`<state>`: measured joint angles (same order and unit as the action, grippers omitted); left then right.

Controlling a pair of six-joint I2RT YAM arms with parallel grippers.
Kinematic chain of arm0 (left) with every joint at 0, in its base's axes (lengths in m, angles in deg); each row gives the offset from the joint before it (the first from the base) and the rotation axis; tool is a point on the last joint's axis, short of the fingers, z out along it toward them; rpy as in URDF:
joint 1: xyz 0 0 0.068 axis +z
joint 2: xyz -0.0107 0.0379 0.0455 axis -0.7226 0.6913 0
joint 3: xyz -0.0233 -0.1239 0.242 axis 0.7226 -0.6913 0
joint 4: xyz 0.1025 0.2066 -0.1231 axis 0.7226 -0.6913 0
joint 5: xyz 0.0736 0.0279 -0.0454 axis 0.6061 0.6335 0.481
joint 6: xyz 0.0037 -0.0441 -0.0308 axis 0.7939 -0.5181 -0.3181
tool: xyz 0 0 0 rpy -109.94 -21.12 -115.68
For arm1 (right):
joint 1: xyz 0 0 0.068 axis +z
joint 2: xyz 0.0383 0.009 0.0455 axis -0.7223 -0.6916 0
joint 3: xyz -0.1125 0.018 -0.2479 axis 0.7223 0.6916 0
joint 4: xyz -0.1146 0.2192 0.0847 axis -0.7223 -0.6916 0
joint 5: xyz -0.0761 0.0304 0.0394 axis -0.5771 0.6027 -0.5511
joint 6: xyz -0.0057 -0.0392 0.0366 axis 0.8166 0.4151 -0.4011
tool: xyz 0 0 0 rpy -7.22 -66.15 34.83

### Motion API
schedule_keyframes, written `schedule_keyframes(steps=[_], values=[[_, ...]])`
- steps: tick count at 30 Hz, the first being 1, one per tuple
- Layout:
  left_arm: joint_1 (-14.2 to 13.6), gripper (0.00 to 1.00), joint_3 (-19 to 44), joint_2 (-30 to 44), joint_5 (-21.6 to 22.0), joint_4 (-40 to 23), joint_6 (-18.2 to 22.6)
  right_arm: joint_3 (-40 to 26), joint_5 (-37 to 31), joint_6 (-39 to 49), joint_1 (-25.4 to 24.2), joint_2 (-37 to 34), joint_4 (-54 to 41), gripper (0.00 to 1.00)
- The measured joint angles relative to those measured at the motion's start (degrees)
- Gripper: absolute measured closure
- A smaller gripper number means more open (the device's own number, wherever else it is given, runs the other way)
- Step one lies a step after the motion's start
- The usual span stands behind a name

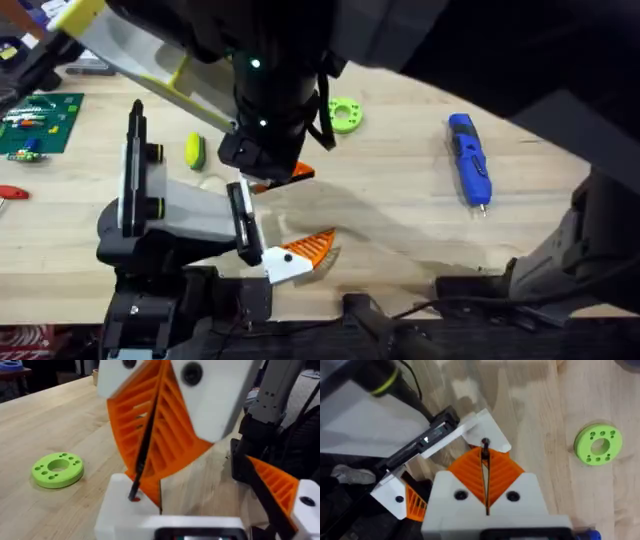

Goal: Pick up the gripper from the table and insert it into the empty holder that is missing its gripper. Then pick up a screw, insert it into the mounting hole, and use the screwdriver to tighten it. Finally, clean up the table by picking up the vegetable and placing it into the bucket.

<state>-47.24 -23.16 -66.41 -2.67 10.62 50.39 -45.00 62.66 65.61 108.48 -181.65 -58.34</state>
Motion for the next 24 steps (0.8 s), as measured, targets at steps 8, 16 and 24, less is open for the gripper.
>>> schedule_keyframes(steps=[8, 16, 24], values=[[0.0, 0.014, 0.0, 0.0, 0.0, 0.0, 0.0, 0.0, 0.0, 0.0, 0.0, 0.0, -0.3, 0.990], [0.0, 0.014, 0.0, 0.0, 0.0, 0.0, 0.0, 0.0, 0.0, 0.0, 0.0, 0.0, -0.8, 0.990], [0.0, 0.015, 0.0, 0.0, 0.0, 0.0, 0.0, 0.0, 0.0, -0.2, 0.0, 0.0, -0.7, 0.990]])
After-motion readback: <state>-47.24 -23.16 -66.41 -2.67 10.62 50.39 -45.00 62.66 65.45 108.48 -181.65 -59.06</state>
